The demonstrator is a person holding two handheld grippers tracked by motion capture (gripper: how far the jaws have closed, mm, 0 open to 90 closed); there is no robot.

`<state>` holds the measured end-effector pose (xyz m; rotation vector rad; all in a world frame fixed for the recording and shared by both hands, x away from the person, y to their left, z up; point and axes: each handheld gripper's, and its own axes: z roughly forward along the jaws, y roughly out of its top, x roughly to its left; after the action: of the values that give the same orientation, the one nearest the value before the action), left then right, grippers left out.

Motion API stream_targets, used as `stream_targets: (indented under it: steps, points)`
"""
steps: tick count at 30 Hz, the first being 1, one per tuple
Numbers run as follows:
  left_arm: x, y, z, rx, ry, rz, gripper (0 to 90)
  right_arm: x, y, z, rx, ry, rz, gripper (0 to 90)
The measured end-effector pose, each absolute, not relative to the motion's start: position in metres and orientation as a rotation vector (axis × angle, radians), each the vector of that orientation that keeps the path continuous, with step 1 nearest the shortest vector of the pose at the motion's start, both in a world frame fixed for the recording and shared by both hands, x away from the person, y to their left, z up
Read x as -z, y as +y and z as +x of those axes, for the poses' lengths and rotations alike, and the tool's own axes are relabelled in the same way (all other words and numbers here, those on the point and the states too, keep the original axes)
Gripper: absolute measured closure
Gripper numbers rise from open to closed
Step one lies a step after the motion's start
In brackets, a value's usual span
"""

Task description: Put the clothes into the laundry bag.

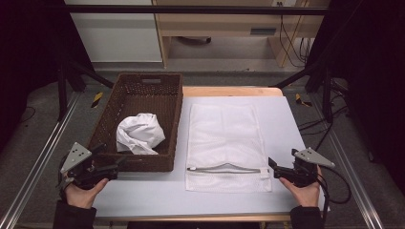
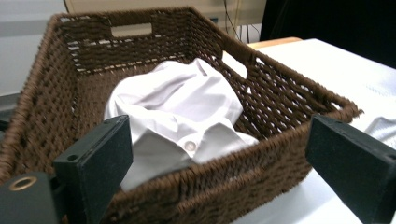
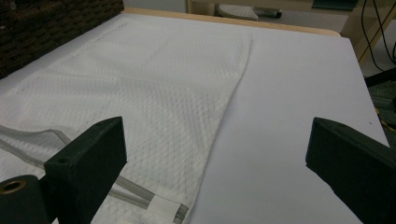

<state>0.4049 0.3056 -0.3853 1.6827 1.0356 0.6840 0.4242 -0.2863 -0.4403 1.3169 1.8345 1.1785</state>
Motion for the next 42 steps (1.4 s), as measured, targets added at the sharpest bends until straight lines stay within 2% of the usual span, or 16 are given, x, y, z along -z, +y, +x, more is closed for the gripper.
stream_targets:
  steps: [21, 42]
  points:
    - [0.361, 0.289, 0.444, -0.723, 1.04, 1.682, 8.5, 0.439, -0.276, 0.426, -1.202, 1.836, 1.321, 5.3]
    - [0.339, 0.284, 0.512, -0.773, 1.11, 1.772, 8.8, 0.442, -0.272, 0.428, -1.182, 1.859, 1.323, 5.1]
